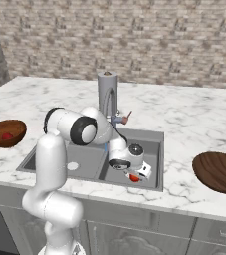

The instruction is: Pick the tomatos from the sink and place them in one bowl. Place the peach in the other bowl. Then turn off the sink faucet.

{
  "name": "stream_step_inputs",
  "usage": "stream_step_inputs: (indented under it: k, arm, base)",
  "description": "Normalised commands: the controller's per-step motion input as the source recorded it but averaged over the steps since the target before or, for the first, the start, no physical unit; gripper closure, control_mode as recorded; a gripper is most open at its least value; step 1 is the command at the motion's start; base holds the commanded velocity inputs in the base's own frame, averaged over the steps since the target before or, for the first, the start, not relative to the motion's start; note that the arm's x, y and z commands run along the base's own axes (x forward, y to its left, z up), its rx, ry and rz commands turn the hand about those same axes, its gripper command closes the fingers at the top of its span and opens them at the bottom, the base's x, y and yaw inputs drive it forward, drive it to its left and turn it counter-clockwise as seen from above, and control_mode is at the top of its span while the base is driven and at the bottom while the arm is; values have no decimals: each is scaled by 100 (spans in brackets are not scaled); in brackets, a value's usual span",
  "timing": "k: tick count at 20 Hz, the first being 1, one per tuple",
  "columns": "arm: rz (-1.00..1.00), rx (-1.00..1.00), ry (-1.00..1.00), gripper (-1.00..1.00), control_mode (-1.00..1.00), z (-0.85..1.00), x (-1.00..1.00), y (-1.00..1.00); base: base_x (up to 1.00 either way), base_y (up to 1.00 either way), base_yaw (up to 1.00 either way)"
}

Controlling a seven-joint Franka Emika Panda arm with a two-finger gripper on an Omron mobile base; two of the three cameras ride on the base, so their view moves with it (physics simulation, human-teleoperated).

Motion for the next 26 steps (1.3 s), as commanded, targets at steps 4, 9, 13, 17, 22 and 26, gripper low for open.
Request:
stream_step_inputs:
  k: [4, 9, 13, 17, 22, 26]
  arm:
    - [0, 0, 0, -100, -100, -25, 1, -2]
    - [0, 0, 3, 100, -100, -24, 0, 0]
    - [0, 0, 0, 100, -100, 0, 4, 0]
    - [0, 0, 0, 100, -100, 21, 0, 0]
    - [0, 0, 0, 100, -100, 58, 0, 0]
    - [0, 0, 4, 100, -100, 60, 2, 0]
  base:
    - [0, 0, 0]
    - [0, 0, 0]
    - [0, 0, 0]
    - [0, 0, 0]
    - [0, 0, 0]
    - [0, 0, 0]
